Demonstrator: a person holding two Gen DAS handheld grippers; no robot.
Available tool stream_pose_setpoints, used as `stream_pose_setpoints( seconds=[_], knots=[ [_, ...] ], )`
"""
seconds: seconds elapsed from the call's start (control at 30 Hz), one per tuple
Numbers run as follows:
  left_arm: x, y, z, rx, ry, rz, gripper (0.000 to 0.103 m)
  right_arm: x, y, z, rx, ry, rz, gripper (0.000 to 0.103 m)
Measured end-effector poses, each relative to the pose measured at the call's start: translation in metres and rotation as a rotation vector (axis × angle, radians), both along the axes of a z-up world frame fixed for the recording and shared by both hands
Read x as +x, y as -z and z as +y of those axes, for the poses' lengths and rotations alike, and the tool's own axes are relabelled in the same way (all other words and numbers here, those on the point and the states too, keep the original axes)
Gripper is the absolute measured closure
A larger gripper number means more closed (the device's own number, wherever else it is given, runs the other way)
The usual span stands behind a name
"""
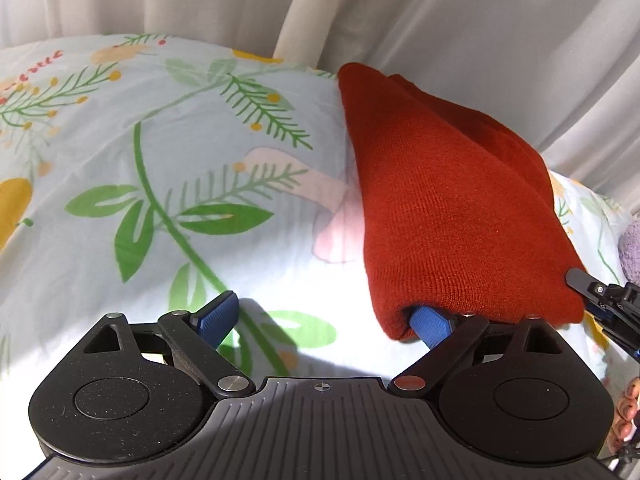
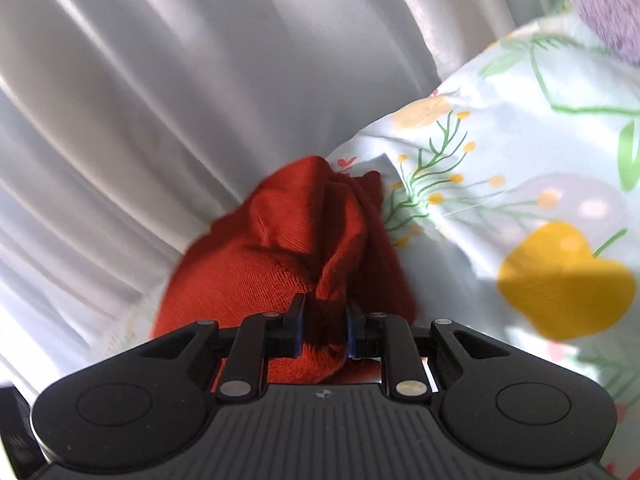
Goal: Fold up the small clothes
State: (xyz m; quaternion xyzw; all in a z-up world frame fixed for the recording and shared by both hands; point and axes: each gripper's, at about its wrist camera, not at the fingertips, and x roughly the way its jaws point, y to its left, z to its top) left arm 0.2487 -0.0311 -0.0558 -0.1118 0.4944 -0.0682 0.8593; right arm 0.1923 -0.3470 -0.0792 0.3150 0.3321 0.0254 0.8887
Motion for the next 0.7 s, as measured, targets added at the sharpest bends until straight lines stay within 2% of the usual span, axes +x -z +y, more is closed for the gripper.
stream_pose_setpoints(
  seconds=[0.07, 0.1, 0.17, 0.23, 0.33, 0.37, 0.4, 0.43, 0.5, 0.57, 0.63, 0.7],
  knots=[
    [-0.003, -0.007, 0.013, -0.013, -0.014, 0.010, 0.008, -0.003, -0.004, 0.001, -0.075, -0.017, 0.003, 0.077],
    [-0.005, -0.012, 0.020, -0.008, -0.026, 0.003, 0.008, -0.005, -0.008, -0.002, -0.110, -0.009, 0.011, 0.077],
    [-0.006, -0.021, 0.032, 0.015, -0.069, -0.016, 0.008, -0.007, -0.017, -0.015, -0.162, 0.062, 0.015, 0.074],
    [-0.002, -0.029, 0.042, 0.029, -0.121, -0.038, 0.008, -0.009, -0.024, -0.039, -0.080, 0.086, -0.038, 0.074],
    [0.010, -0.036, 0.043, 0.014, -0.149, -0.060, 0.008, 0.022, -0.023, -0.042, 0.027, 0.027, -0.039, 0.071],
    [0.014, -0.037, 0.039, 0.011, -0.137, -0.056, 0.008, 0.033, -0.025, -0.036, 0.042, -0.011, -0.037, 0.061],
    [0.018, -0.038, 0.035, 0.008, -0.125, -0.062, 0.008, 0.048, -0.022, -0.031, 0.049, -0.045, -0.017, 0.055],
    [0.020, -0.040, 0.030, 0.008, -0.115, -0.072, 0.008, 0.064, -0.017, -0.025, 0.045, -0.065, 0.012, 0.054],
    [0.025, -0.042, 0.020, 0.011, -0.098, -0.092, 0.008, 0.090, -0.009, -0.014, 0.022, -0.089, 0.051, 0.056],
    [0.030, -0.044, 0.012, 0.005, -0.080, -0.109, 0.008, 0.105, -0.008, -0.004, -0.021, -0.112, 0.048, 0.096],
    [0.035, -0.044, 0.004, 0.013, -0.065, -0.125, 0.008, 0.103, -0.019, 0.003, -0.096, -0.133, 0.006, 0.096],
    [0.040, -0.042, -0.002, 0.025, -0.064, -0.132, 0.008, 0.101, -0.030, 0.005, -0.228, -0.107, -0.059, 0.096]
  ],
)
